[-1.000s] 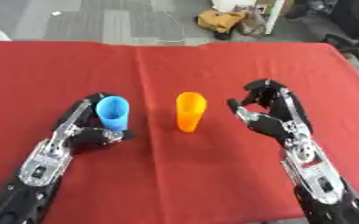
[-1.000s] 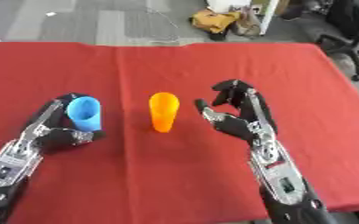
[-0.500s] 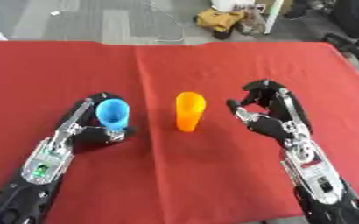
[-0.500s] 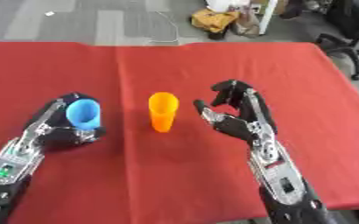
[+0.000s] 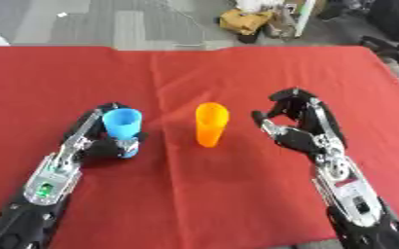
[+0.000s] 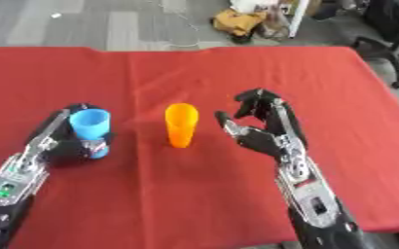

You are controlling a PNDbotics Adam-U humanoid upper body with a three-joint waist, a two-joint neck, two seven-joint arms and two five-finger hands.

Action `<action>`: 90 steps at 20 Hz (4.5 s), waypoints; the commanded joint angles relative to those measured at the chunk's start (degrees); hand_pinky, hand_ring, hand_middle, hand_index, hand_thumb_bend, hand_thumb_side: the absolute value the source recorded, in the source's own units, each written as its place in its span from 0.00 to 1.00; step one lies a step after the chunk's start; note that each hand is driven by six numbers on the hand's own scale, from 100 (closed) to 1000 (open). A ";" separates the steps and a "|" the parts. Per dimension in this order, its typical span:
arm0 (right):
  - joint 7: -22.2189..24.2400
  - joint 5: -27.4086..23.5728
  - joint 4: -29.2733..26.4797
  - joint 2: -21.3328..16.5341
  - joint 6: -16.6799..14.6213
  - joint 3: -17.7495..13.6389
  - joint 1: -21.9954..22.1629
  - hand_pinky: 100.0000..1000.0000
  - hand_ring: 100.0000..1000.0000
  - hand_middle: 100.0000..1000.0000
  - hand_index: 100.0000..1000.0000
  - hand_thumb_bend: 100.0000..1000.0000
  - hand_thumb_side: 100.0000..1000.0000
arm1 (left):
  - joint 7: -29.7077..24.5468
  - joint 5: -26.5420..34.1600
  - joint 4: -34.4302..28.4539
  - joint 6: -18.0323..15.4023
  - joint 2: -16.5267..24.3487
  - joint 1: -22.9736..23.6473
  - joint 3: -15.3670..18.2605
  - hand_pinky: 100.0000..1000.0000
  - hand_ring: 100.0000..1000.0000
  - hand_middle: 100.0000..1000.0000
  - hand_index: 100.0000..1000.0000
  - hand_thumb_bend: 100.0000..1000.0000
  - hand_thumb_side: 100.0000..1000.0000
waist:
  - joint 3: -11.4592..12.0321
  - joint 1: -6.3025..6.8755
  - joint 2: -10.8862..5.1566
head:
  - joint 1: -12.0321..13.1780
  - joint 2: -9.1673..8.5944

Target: Pour the contents of one cup into another cup.

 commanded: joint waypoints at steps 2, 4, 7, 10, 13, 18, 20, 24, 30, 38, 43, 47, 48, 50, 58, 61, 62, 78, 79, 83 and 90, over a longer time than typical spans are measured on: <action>0.04 -0.03 0.24 -0.58 0.00 -0.44 -0.51 0.52 0.41 0.33 0.55 0.38 0.00 | 2.34 -0.38 -4.15 0.09 1.86 -0.53 0.77 0.35 0.36 0.42 0.58 0.37 0.00 | 0.11 0.29 -0.93 | -0.11 -0.61; -0.12 0.16 1.09 -0.85 0.11 -0.55 -0.55 0.52 0.41 0.34 0.56 0.39 0.00 | 3.37 -0.37 -6.04 0.36 2.78 -0.11 0.91 0.36 0.36 0.43 0.58 0.38 0.00 | 0.29 0.40 -1.05 | -0.20 -0.62; -0.11 0.62 2.71 -1.78 0.05 -0.48 -0.89 0.53 0.43 0.38 0.60 0.39 0.00 | 3.97 0.55 -9.10 0.88 4.10 0.79 0.78 0.37 0.37 0.43 0.59 0.40 0.00 | 0.71 0.54 -1.21 | -0.45 -0.65; 0.52 1.32 4.69 -3.22 -0.16 -0.01 -1.59 0.54 0.46 0.41 0.64 0.39 0.00 | 3.98 1.11 -12.60 1.60 5.38 2.10 0.30 0.37 0.37 0.44 0.59 0.42 0.00 | 1.20 0.68 -1.36 | -0.81 -0.71; 1.75 2.05 6.58 -4.51 -0.67 0.59 -2.43 0.56 0.50 0.46 0.66 0.40 0.00 | 3.90 1.85 -15.95 2.43 6.16 3.37 -0.21 0.37 0.37 0.44 0.59 0.42 0.00 | 1.68 0.79 -1.48 | -1.20 -0.72; 4.40 2.70 9.42 -5.84 -1.94 1.65 -3.72 0.58 0.54 0.51 0.69 0.47 0.00 | 3.34 3.03 -20.60 3.53 6.51 5.05 -0.91 0.38 0.38 0.44 0.59 0.44 0.00 | 2.56 1.05 -1.58 | -1.60 -0.83; 5.14 2.95 10.34 -6.06 -2.39 1.92 -4.04 0.58 0.54 0.52 0.70 0.48 0.00 | 2.97 3.35 -21.78 3.87 6.49 5.51 -1.11 0.38 0.38 0.44 0.59 0.44 0.00 | 2.82 1.20 -1.60 | -1.68 -0.94; 6.40 3.30 11.89 -6.14 -3.12 2.50 -4.62 0.59 0.56 0.53 0.71 0.52 0.00 | 2.47 3.84 -23.27 4.28 6.28 6.36 -1.20 0.39 0.38 0.44 0.60 0.45 0.00 | 3.12 1.52 -1.66 | -1.82 -1.06; 7.82 4.08 13.98 -6.13 -4.32 3.36 -5.83 0.65 0.67 0.65 0.75 0.54 0.00 | 2.12 4.35 -24.33 4.49 5.57 7.17 -1.33 0.41 0.39 0.44 0.60 0.45 0.00 | 3.56 2.08 -1.73 | -2.09 -1.22; 8.75 5.33 15.63 -5.78 -5.28 4.08 -7.12 0.73 0.75 0.74 0.80 0.54 0.00 | 1.75 4.60 -24.74 4.60 5.08 7.53 -1.41 0.43 0.39 0.44 0.60 0.45 0.00 | 4.09 2.65 -1.78 | -2.37 -1.35; 9.35 5.59 16.55 -5.52 -5.47 4.74 -7.73 0.73 0.74 0.73 0.80 0.54 0.00 | 1.54 4.53 -24.67 4.58 4.97 7.49 -1.45 0.43 0.39 0.44 0.60 0.45 0.00 | 4.49 2.76 -1.74 | -2.53 -1.33; 9.89 5.79 17.47 -5.30 -5.61 5.32 -8.63 0.73 0.74 0.72 0.80 0.54 0.00 | 1.45 4.47 -24.66 4.56 4.85 7.37 -1.47 0.44 0.39 0.44 0.60 0.46 0.00 | 4.80 2.79 -1.71 | -2.63 -1.39; 9.99 5.82 17.71 -5.27 -5.66 5.44 -8.85 0.73 0.74 0.72 0.80 0.54 0.00 | 1.43 4.46 -24.67 4.56 4.82 7.34 -1.48 0.44 0.39 0.44 0.60 0.46 0.00 | 4.87 2.80 -1.70 | -2.66 -1.43; 10.15 5.87 18.19 -5.17 -5.76 5.67 -9.29 0.73 0.73 0.72 0.80 0.54 0.00 | 1.36 4.42 -24.67 4.56 4.75 7.27 -1.49 0.44 0.39 0.44 0.60 0.46 0.00 | 5.01 2.81 -1.69 | -2.77 -1.53; 10.48 6.03 20.54 -4.63 -6.02 6.26 -10.94 0.72 0.72 0.70 0.80 0.54 0.00 | 1.21 4.32 -24.48 4.54 4.54 7.21 -1.53 0.44 0.39 0.44 0.59 0.46 0.00 | 5.42 2.86 -1.61 | -2.95 -1.56; 10.45 6.05 21.56 -4.41 -6.12 6.35 -11.58 0.72 0.72 0.70 0.80 0.55 0.00 | 1.17 4.30 -24.46 4.51 4.50 7.17 -1.53 0.44 0.39 0.44 0.59 0.46 0.00 | 5.49 2.92 -1.58 | -2.99 -1.58; 10.48 6.09 21.93 -4.33 -6.14 6.41 -11.83 0.72 0.71 0.70 0.80 0.55 0.00 | 1.16 4.30 -24.44 4.51 4.48 7.16 -1.52 0.44 0.39 0.44 0.59 0.46 0.00 | 5.49 2.94 -1.58 | -3.01 -1.59; 9.05 7.39 27.64 -3.22 -6.74 6.34 -16.33 0.70 0.68 0.66 0.79 0.53 0.00 | 1.06 4.09 -23.98 4.49 4.08 7.02 -1.53 0.44 0.39 0.44 0.59 0.47 0.00 | 5.87 2.91 -1.26 | -3.39 -1.71; 9.06 7.48 27.85 -3.16 -6.79 6.37 -16.52 0.69 0.67 0.65 0.79 0.53 0.00 | 1.06 4.09 -23.97 4.48 4.07 7.01 -1.53 0.44 0.39 0.44 0.59 0.47 0.00 | 5.90 2.90 -1.24 | -3.41 -1.71; 9.02 7.81 28.78 -2.86 -6.89 6.51 -17.32 0.66 0.64 0.61 0.78 0.52 0.00 | 1.02 4.02 -23.96 4.49 3.99 7.00 -1.53 0.44 0.39 0.44 0.59 0.47 0.00 | 6.06 2.89 -1.20 | -3.53 -1.73; 8.74 8.36 30.59 -2.22 -6.93 6.96 -18.40 0.61 0.55 0.54 0.72 0.45 0.00 | 1.00 4.03 -24.02 4.51 3.83 6.93 -1.54 0.44 0.38 0.44 0.59 0.48 0.00 | 6.26 2.81 -1.22 | -3.71 -1.76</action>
